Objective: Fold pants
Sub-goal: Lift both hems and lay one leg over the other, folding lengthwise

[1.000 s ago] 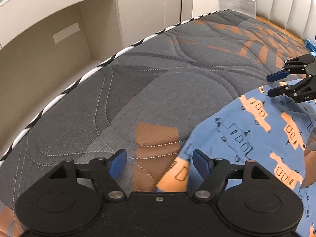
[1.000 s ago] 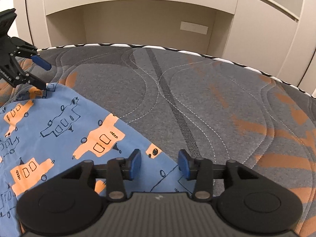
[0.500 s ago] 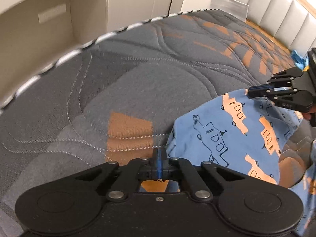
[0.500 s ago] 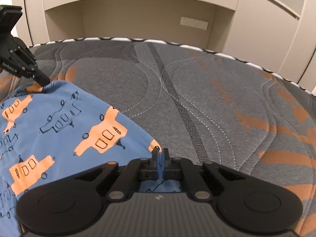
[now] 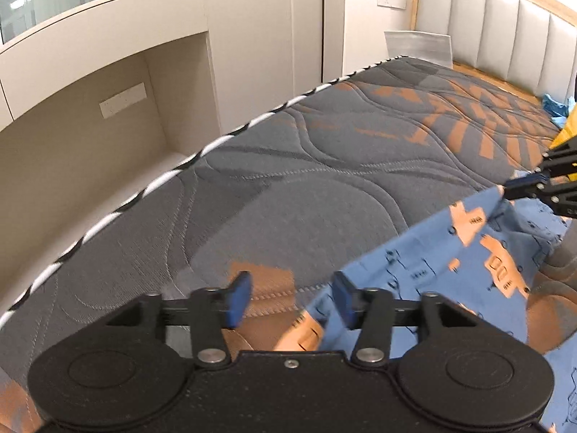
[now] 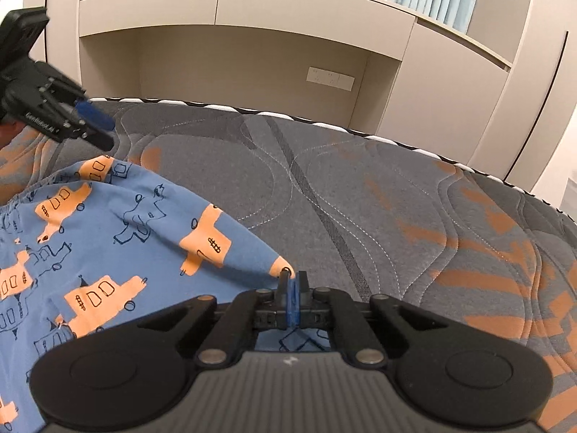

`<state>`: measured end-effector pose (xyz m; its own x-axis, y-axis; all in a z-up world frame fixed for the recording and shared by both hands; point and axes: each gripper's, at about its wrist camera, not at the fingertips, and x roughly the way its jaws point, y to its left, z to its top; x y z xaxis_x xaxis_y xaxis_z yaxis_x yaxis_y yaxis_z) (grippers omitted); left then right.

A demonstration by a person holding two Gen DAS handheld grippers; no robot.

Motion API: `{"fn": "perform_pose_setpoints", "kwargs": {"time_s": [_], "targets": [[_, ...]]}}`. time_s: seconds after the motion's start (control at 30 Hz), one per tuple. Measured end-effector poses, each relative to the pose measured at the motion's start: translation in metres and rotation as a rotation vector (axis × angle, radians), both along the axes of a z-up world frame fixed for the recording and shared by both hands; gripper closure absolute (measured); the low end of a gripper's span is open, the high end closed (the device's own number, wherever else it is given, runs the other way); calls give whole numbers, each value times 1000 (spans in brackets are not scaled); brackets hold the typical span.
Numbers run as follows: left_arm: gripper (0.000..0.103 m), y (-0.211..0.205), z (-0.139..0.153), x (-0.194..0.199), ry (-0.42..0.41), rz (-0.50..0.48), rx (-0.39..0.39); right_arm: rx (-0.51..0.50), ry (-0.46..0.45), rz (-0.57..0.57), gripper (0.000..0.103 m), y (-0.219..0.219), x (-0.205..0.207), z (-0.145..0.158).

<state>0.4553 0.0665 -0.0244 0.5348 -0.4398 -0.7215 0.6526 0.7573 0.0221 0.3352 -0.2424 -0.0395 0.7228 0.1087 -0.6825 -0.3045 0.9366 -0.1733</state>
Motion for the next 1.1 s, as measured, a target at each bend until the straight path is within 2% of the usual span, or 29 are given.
{"fn": "perform_pose_setpoints", "kwargs": {"time_s": [0.07, 0.2, 0.3, 0.33, 0.37, 0.4, 0.43, 0.5, 0.57, 0.7, 0.8, 0.87, 0.9, 1.1], "targets": [[33, -2, -1, 7, 21, -21, -2, -9, 0, 14, 101, 1, 0, 2], [30, -14, -16, 23, 105, -86, 24, -10, 2, 32, 101, 0, 0, 4], [31, -18, -27, 33, 157, -80, 38, -10, -1, 41, 101, -2, 0, 4], [39, -18, -30, 36, 182, -75, 28, -11, -4, 39, 102, -3, -1, 3], [58, -17, -32, 39, 212, -73, 14, -11, -5, 38, 102, -4, -1, 3], [70, -16, -34, 40, 234, -73, 0, -10, -6, 36, 102, -4, -2, 2], [89, -15, -34, 40, 259, -79, -22, -8, -7, 33, 102, -6, -3, 2], [92, -16, -34, 37, 279, -98, -46, -2, -6, 28, 102, -7, -5, 1], [102, -20, -34, 32, 269, -98, -19, 1, 1, 24, 102, -8, -5, -2], [102, -27, -30, 19, 190, -118, 39, -26, 26, 33, 101, -7, 0, -11], [97, -29, -31, 13, 172, -129, 60, -20, 56, 34, 90, -13, 15, -17], [84, -29, -33, 14, 180, -142, 62, 11, 82, 29, 71, -20, 31, -20], [83, -30, -35, 15, 185, -149, 67, 26, 94, 29, 67, -24, 39, -22], [85, -32, -46, 30, 205, -152, 139, 80, 160, 37, 60, -37, 76, -32]]}}
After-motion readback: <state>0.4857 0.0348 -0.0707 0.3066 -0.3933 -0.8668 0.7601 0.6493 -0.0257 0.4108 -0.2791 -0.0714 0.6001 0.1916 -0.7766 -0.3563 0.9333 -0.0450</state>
